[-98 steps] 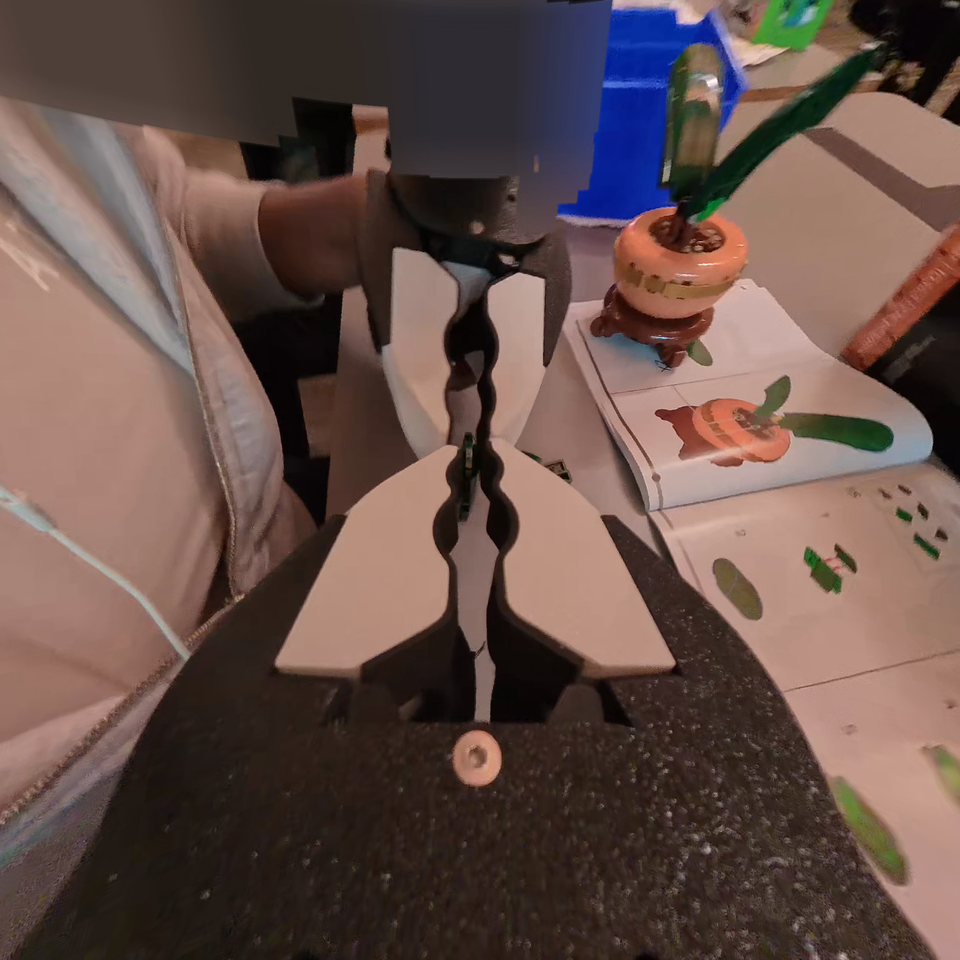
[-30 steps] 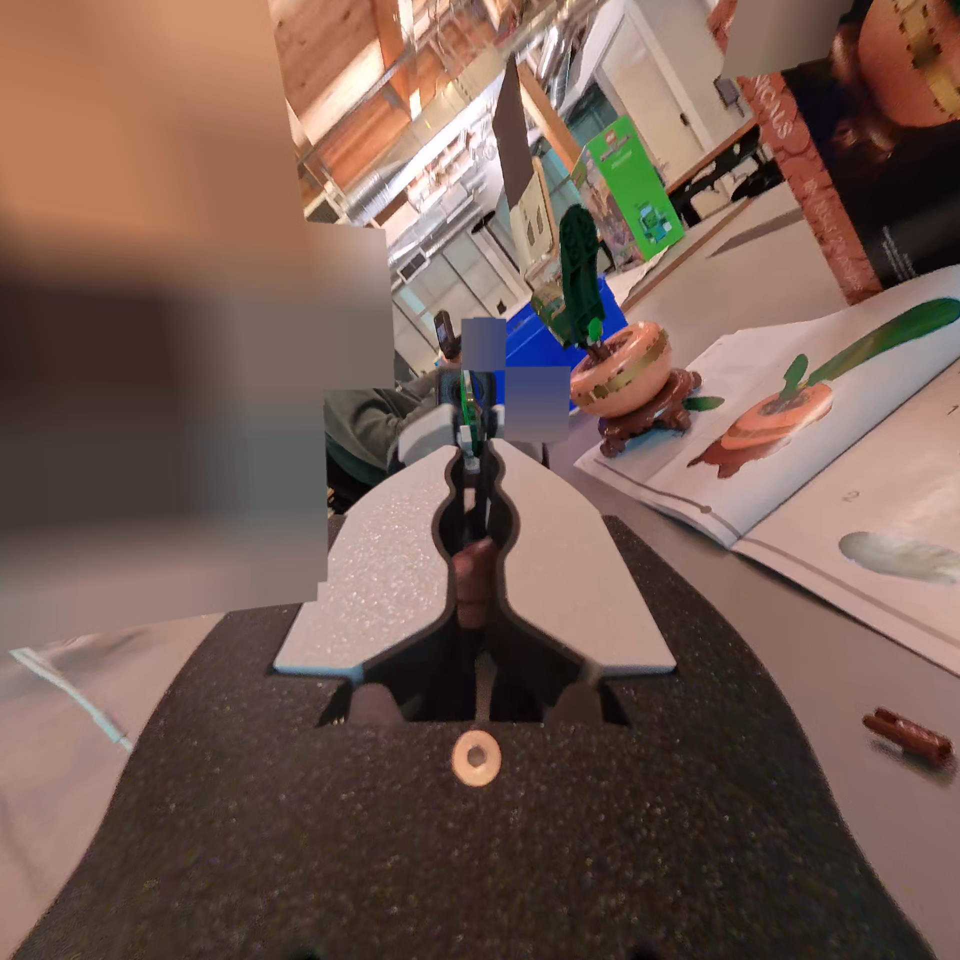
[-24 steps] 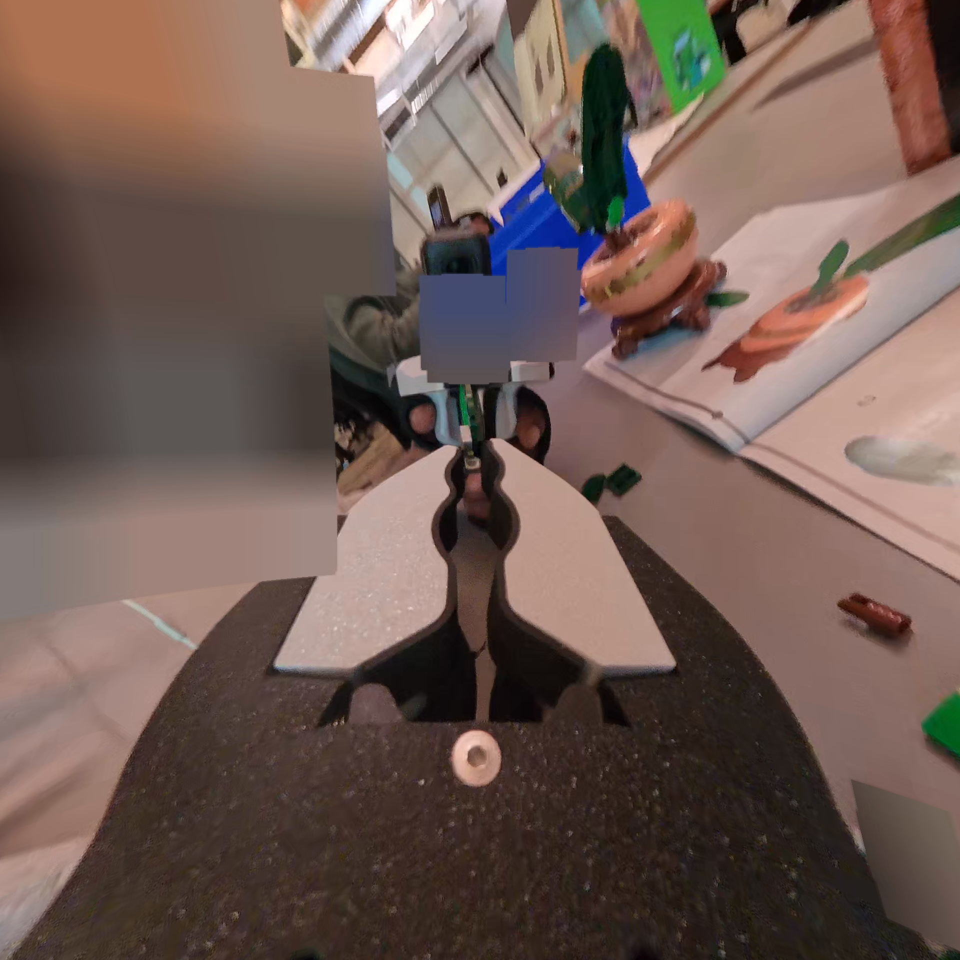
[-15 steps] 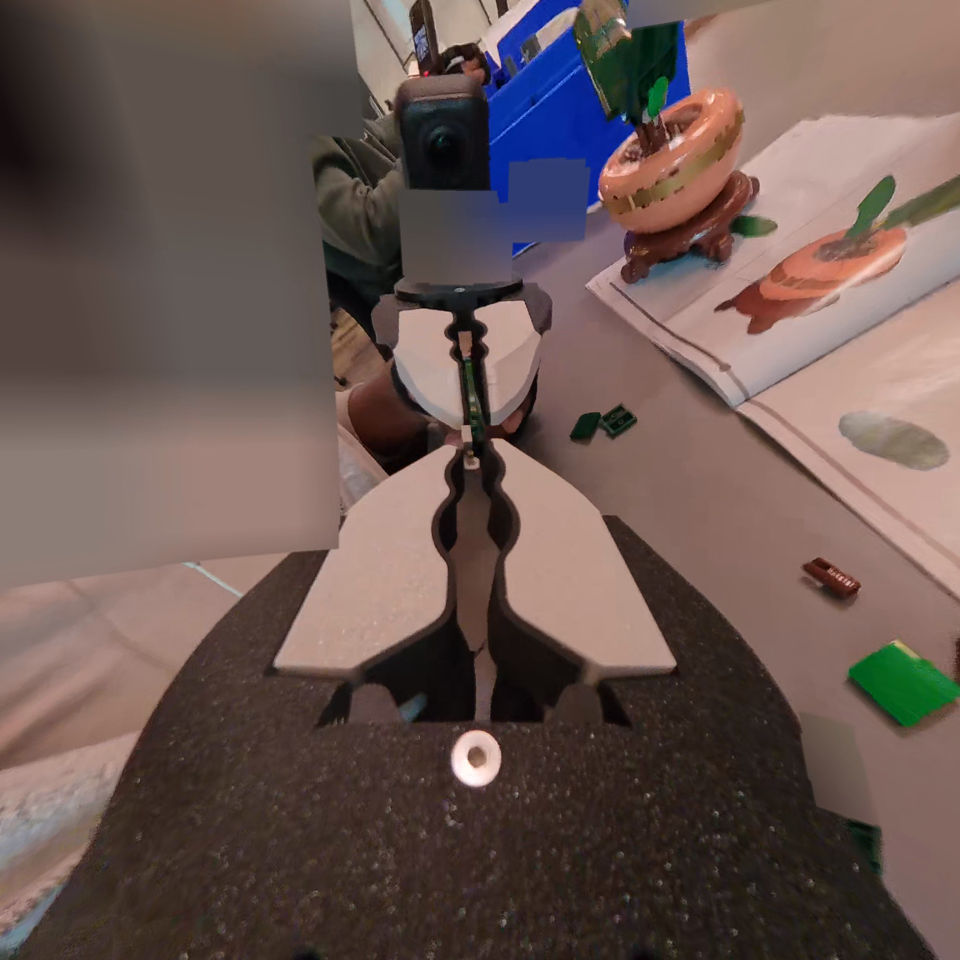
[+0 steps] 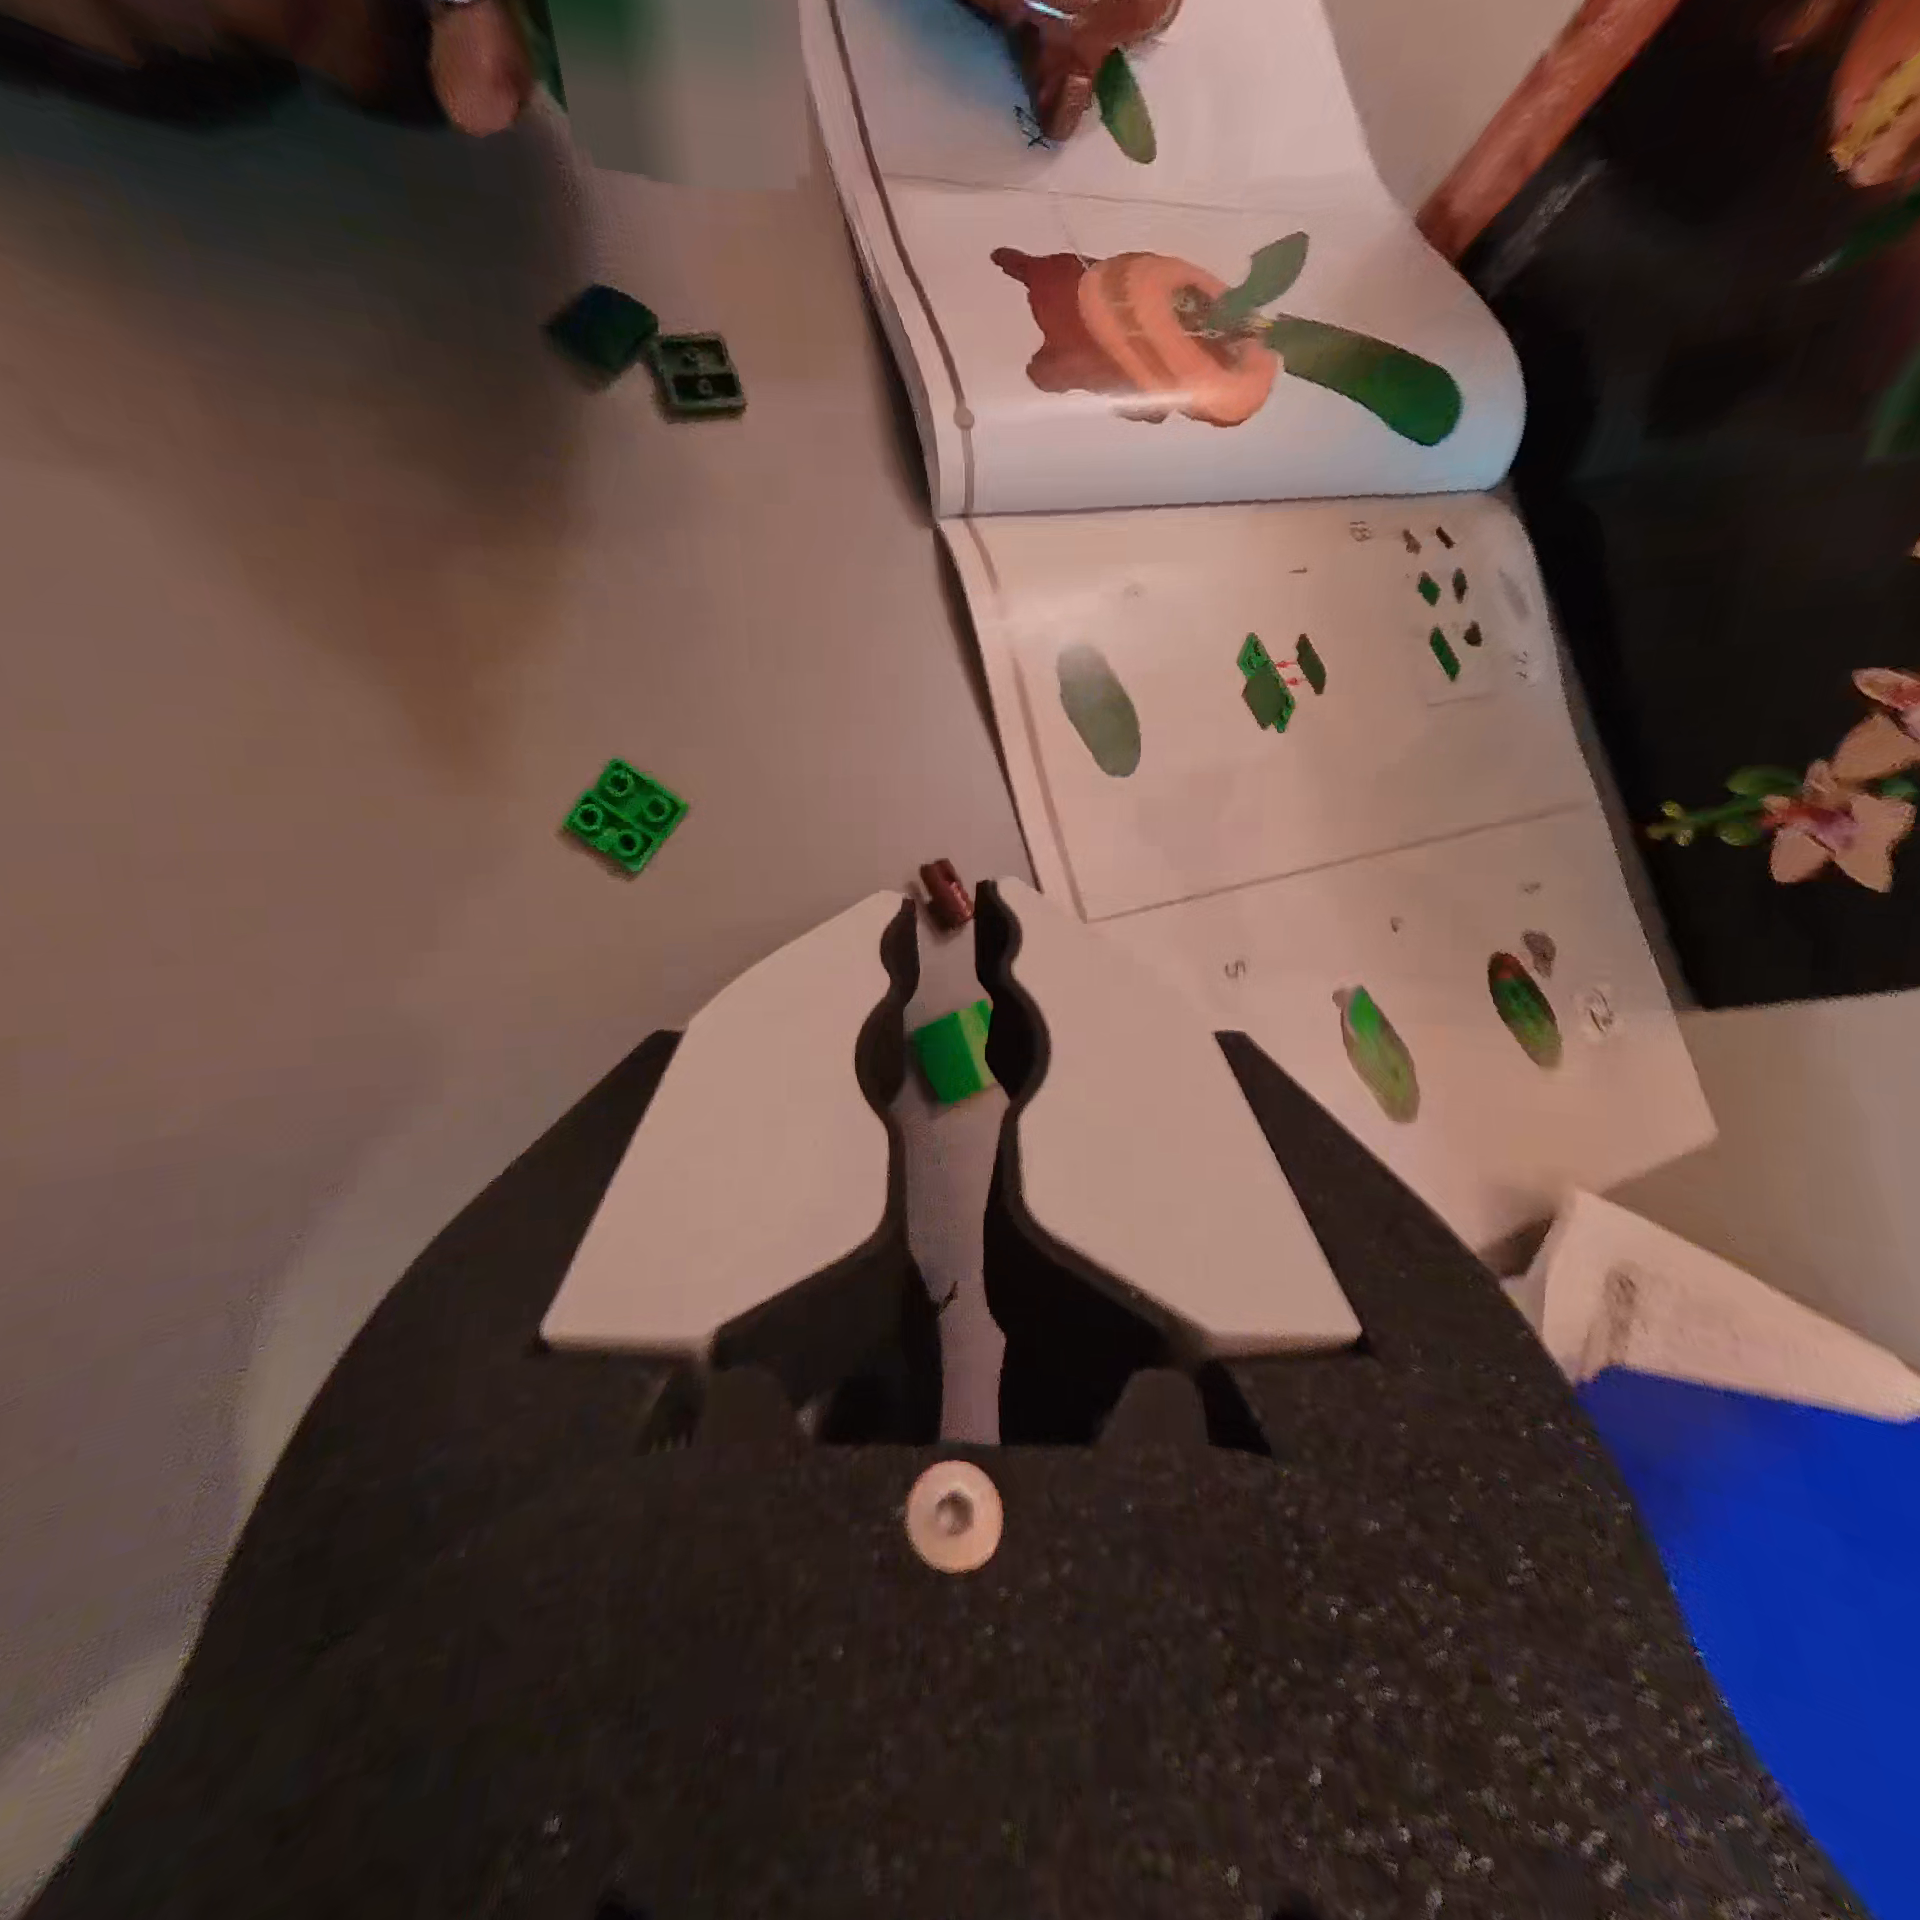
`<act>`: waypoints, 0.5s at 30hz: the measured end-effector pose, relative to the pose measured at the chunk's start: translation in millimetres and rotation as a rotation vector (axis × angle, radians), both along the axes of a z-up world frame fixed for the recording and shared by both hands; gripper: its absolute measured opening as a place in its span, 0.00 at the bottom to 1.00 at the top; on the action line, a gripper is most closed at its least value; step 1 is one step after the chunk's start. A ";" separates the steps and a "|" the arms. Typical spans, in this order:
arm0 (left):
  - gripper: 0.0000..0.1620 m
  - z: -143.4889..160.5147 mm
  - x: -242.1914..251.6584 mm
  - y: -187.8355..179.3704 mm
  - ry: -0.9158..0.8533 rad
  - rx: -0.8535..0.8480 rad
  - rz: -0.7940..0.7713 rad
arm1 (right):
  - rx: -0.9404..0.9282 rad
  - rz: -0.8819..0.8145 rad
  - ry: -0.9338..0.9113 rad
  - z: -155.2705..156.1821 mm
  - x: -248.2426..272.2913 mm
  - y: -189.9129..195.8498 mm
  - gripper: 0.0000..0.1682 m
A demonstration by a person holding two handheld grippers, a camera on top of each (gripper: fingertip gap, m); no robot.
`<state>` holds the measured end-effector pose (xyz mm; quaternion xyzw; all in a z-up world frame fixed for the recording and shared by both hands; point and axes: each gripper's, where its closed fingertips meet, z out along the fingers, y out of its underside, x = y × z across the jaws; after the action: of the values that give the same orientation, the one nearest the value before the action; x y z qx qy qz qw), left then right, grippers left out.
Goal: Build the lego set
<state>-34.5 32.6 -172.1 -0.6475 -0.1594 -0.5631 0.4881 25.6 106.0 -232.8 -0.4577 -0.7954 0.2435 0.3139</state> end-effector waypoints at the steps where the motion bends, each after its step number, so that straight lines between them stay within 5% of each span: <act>1: 0.03 0.0 -0.2 0.6 -0.012 -0.004 -0.004 | -0.015 0.030 -0.021 -2.3 -2.9 -0.1 0.07; 7: 0.03 1.7 -0.4 1.1 -0.071 0.005 -0.027 | -0.027 0.129 -0.158 -19.2 -5.3 4.8 0.09; 15: 0.03 18.5 2.2 -6.3 -0.063 0.161 -0.062 | -0.099 0.132 -0.073 -14.0 -9.8 0.4 0.03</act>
<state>-32.4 26.3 -153.6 -0.5927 -0.1087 -0.6090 0.5157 15.7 106.4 -246.8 -0.4280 -0.8216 0.2859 0.2451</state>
